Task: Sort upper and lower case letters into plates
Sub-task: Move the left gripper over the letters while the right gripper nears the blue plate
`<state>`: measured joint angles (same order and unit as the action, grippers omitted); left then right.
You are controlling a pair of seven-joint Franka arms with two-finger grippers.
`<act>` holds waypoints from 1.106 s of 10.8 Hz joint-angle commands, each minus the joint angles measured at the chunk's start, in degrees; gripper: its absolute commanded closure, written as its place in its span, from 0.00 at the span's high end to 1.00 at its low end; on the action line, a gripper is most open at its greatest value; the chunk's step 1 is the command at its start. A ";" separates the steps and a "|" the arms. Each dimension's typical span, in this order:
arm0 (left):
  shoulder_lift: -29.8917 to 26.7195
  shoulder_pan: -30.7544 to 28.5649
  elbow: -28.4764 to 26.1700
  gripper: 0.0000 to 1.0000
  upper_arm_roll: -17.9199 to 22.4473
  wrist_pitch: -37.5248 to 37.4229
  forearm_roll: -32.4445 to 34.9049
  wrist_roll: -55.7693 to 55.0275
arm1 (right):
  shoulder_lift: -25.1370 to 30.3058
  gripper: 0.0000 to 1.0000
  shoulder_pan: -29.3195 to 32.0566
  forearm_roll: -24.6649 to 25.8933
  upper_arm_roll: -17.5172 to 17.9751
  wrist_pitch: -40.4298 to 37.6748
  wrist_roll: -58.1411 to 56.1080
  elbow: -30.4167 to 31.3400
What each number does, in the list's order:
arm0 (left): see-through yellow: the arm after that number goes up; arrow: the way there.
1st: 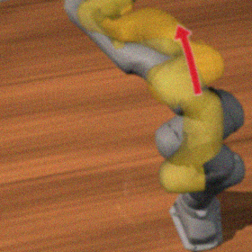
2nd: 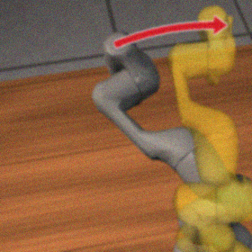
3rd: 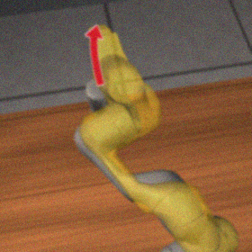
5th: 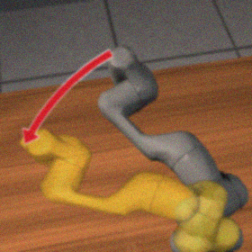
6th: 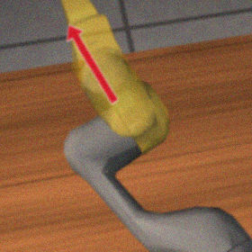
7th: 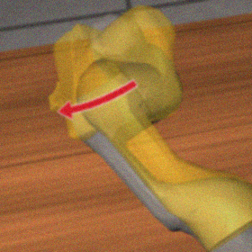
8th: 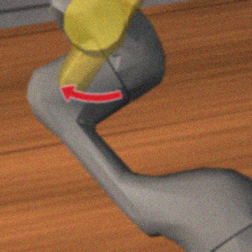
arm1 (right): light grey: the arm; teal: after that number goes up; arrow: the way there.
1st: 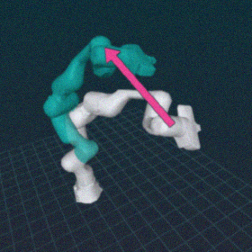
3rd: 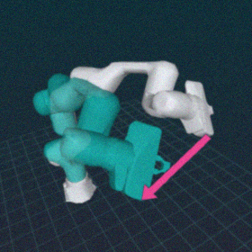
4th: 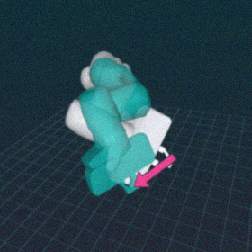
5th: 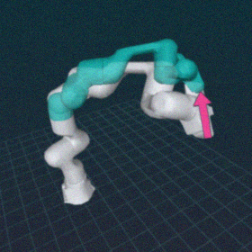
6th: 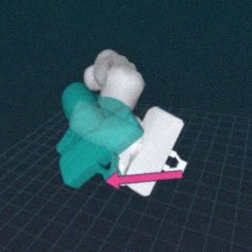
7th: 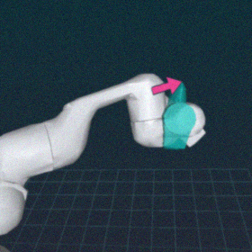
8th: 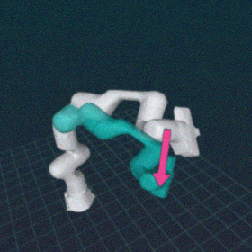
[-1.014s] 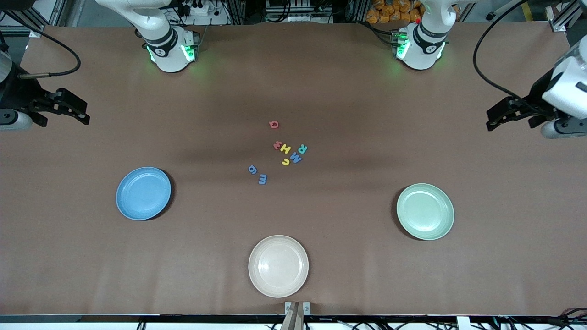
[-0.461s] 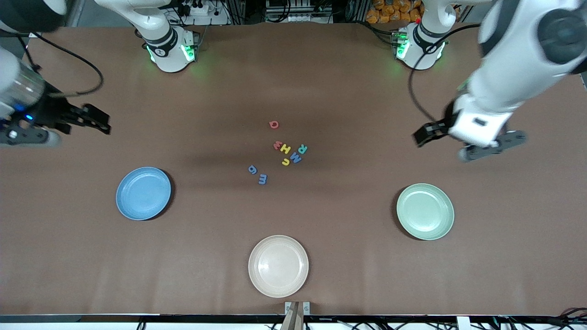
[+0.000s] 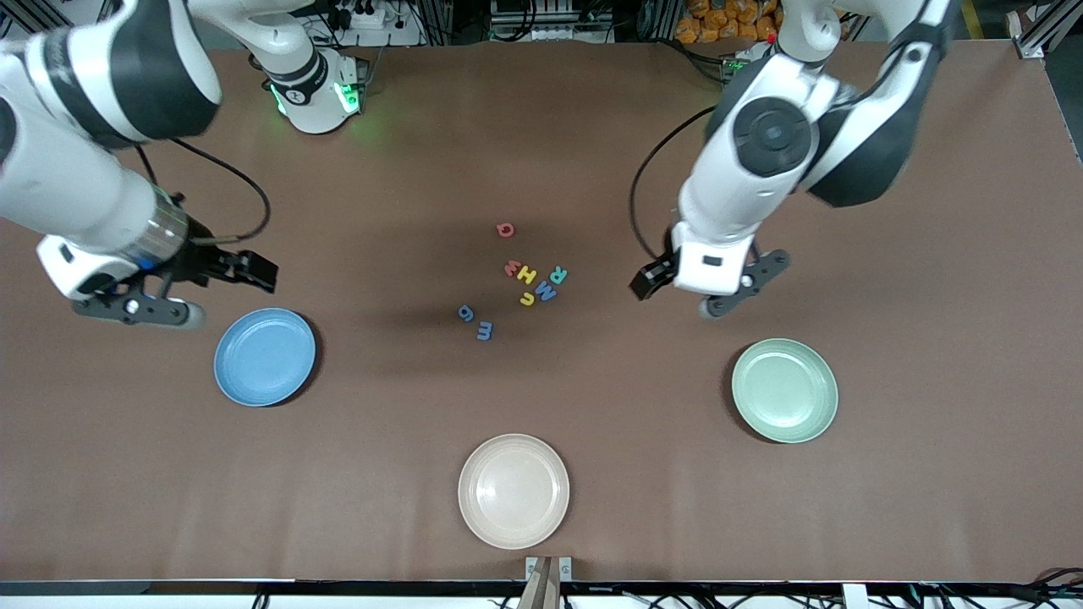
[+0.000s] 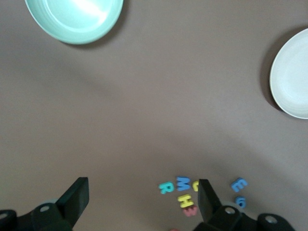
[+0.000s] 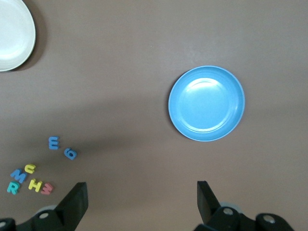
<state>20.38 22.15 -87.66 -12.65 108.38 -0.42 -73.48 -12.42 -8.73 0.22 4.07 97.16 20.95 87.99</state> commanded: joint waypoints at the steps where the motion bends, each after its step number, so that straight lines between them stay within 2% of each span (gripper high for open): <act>1: 4.91 4.29 1.18 1.00 0.61 5.49 -1.34 -11.90 | -1.29 1.00 -1.11 0.13 -0.02 5.99 3.40 3.48; 4: 11.50 9.29 2.13 1.00 0.79 11.49 -1.07 -20.72 | -1.47 1.00 -0.50 0.05 -0.02 7.78 2.09 5.87; 10: 20.91 16.78 6.44 1.00 1.66 13.33 -0.46 -26.09 | -1.47 1.00 0.47 -1.09 -0.02 8.31 0.59 7.11; 12: 23.64 20.19 7.68 1.00 4.02 15.62 -0.54 -27.33 | -1.55 1.00 0.47 -1.10 -0.11 8.31 0.50 7.11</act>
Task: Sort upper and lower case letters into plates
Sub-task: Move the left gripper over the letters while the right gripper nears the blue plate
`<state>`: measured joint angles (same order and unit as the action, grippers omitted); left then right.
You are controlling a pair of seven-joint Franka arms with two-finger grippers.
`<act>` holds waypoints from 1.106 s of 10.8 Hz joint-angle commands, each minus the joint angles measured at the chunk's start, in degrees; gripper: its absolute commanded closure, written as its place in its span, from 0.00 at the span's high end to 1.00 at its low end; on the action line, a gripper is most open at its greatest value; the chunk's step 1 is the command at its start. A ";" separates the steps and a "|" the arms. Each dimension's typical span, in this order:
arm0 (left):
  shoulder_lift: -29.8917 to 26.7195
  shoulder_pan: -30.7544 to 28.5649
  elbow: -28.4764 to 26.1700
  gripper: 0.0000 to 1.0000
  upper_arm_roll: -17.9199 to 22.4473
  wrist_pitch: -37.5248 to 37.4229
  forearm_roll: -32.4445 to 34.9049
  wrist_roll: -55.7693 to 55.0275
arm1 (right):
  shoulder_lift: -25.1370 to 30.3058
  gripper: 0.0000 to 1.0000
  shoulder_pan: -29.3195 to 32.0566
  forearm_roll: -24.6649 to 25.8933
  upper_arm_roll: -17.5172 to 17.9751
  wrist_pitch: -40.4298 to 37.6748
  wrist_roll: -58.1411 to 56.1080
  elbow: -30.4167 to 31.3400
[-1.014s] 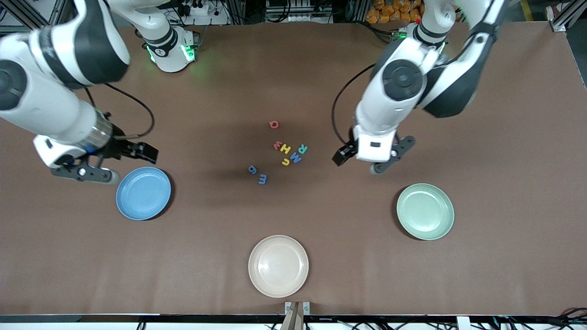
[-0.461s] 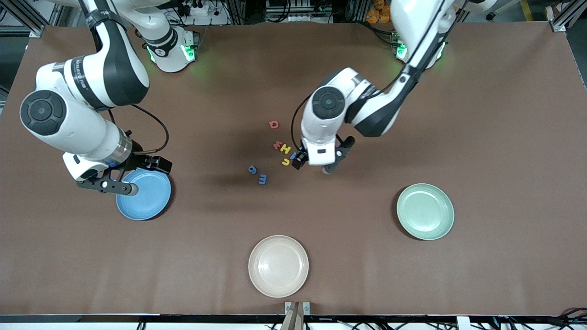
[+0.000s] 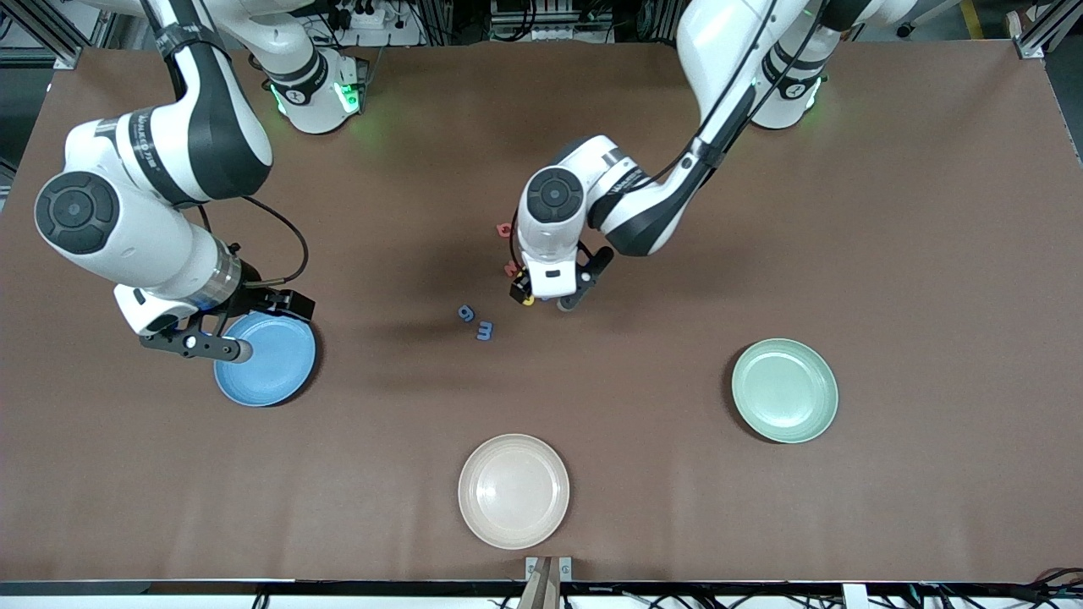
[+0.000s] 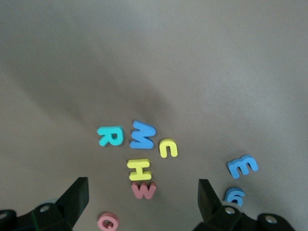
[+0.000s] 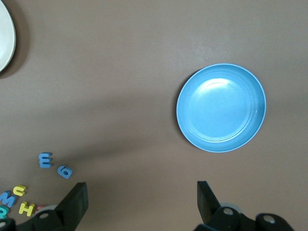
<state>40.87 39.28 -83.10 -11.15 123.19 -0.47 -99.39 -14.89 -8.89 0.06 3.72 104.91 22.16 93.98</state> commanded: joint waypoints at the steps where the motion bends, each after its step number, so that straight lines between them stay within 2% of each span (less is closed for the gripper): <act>1: 4.64 5.78 3.73 1.00 4.80 1.60 -0.58 -1.42 | 0.91 1.00 0.63 -0.94 0.24 0.47 -0.71 1.12; 2: 5.70 7.29 3.82 1.00 6.47 1.87 -0.67 -1.50 | 0.91 1.00 0.72 -0.94 0.24 0.47 -0.71 1.12; 5: 7.99 8.62 3.65 1.00 6.75 3.89 -0.59 -2.46 | 1.00 1.00 2.73 -4.00 0.33 0.03 -0.71 1.03; 8: 8.17 9.06 3.12 0.88 6.66 3.90 -0.50 -2.47 | 0.91 1.00 2.83 -4.10 0.33 0.03 -0.71 1.03; 12: 8.26 10.03 2.86 0.84 6.58 5.73 -0.58 -2.91 | 1.00 1.00 2.83 -4.10 0.33 -0.32 -0.62 1.03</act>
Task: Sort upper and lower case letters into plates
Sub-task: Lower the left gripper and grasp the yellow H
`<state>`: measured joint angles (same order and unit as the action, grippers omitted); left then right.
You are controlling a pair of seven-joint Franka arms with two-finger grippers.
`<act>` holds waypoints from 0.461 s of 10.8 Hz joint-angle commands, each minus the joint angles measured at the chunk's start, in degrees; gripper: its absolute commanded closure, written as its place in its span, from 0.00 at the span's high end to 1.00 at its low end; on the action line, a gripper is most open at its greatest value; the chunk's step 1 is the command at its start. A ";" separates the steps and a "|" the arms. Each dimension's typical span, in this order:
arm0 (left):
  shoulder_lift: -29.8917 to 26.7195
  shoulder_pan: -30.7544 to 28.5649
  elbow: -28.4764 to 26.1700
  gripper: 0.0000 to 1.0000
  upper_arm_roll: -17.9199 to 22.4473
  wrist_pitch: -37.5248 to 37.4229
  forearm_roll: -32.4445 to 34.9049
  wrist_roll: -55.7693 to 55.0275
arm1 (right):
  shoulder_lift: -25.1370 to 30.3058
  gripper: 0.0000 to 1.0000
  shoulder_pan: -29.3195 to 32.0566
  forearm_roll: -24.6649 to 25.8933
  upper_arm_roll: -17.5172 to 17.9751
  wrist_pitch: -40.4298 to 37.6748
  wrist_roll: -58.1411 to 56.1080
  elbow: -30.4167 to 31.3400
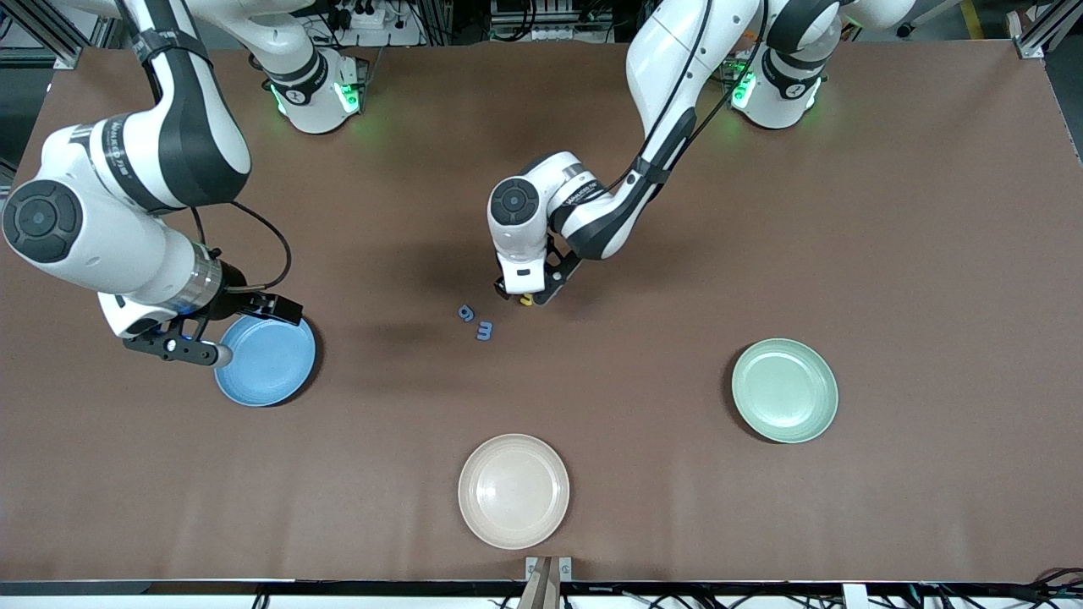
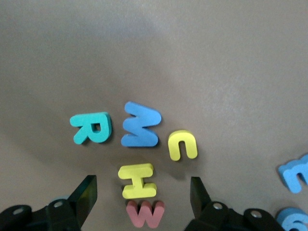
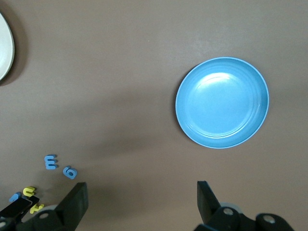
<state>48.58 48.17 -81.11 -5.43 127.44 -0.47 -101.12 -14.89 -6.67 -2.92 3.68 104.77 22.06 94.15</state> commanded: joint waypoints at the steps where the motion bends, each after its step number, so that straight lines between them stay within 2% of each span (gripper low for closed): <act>1: 0.55 1.22 0.17 0.82 0.86 2.36 -0.67 -1.44 | 1.00 1.00 0.60 -1.12 0.28 -0.18 -0.52 0.86; 4: 0.55 1.66 -1.15 0.82 0.86 3.25 -0.50 -1.71 | 0.91 1.00 0.60 -1.12 0.28 -0.18 -0.52 0.86; 5: 0.55 1.66 -1.50 0.79 0.86 3.42 -0.50 -1.71 | 0.91 1.00 0.60 -1.12 0.28 -0.18 -0.52 0.86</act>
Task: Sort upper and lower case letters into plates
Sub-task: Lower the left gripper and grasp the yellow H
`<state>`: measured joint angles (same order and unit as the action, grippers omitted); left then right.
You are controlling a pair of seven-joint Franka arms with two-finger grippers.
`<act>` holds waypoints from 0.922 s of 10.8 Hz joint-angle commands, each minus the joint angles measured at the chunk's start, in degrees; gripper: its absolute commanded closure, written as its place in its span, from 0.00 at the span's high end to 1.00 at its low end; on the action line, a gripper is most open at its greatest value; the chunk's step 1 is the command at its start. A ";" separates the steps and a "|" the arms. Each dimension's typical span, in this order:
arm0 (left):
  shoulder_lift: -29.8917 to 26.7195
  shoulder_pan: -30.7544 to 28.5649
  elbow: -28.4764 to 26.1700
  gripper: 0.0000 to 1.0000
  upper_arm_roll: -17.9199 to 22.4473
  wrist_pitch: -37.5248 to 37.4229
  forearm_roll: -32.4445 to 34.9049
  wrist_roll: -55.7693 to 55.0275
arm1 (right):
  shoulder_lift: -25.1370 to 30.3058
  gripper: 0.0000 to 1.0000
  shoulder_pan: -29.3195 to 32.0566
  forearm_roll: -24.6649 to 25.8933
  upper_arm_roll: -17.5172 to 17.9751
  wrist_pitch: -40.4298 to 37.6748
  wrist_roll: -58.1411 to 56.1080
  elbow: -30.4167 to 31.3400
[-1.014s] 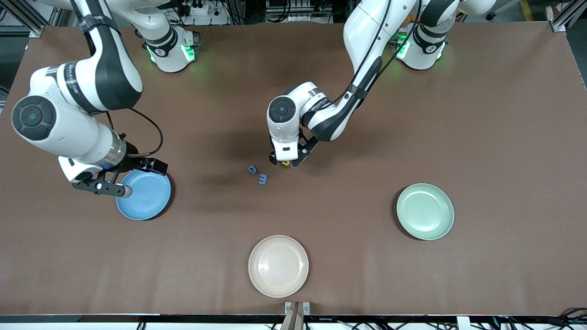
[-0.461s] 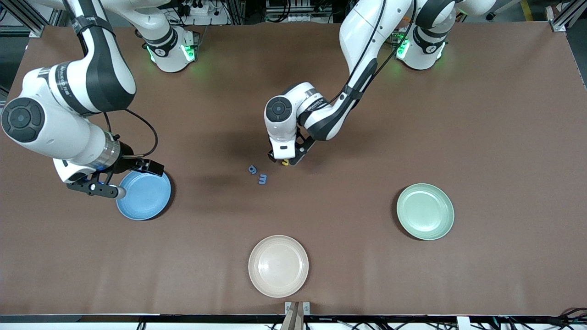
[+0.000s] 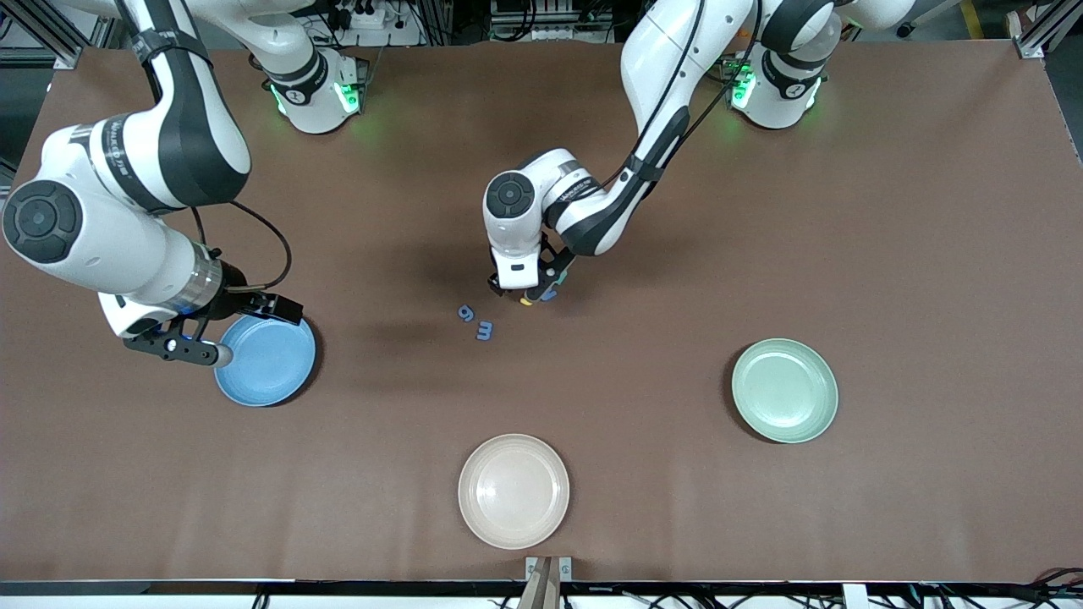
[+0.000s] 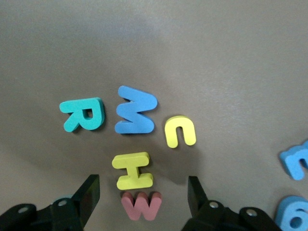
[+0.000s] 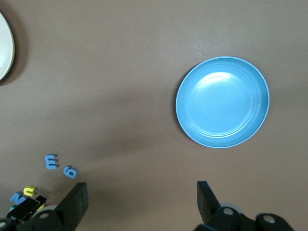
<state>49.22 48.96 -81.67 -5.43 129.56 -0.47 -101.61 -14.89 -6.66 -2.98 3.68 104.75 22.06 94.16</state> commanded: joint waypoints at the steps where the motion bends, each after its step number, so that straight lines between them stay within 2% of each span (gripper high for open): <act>1: -0.09 0.87 -1.04 0.79 0.85 1.31 -0.50 -1.22 | 0.91 1.00 0.60 -1.06 0.28 -0.16 -0.52 0.85; 4: -0.09 0.78 -1.83 0.71 0.86 1.40 -0.41 -1.22 | 0.91 1.00 0.60 -1.06 0.28 -0.16 -0.52 0.85; 5: -0.09 0.78 -1.83 0.63 0.94 1.40 -0.50 -1.22 | 0.91 1.00 0.60 -1.06 0.28 -0.16 -0.52 0.85; 10: -0.09 0.70 -1.83 0.10 1.03 2.09 -0.15 -1.14 | 0.91 1.00 0.60 -1.06 0.28 -0.16 -0.44 0.94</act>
<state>49.40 48.99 -82.53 -5.30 130.96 -0.47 -101.63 -14.89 -6.66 -3.01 3.67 104.72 22.06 94.18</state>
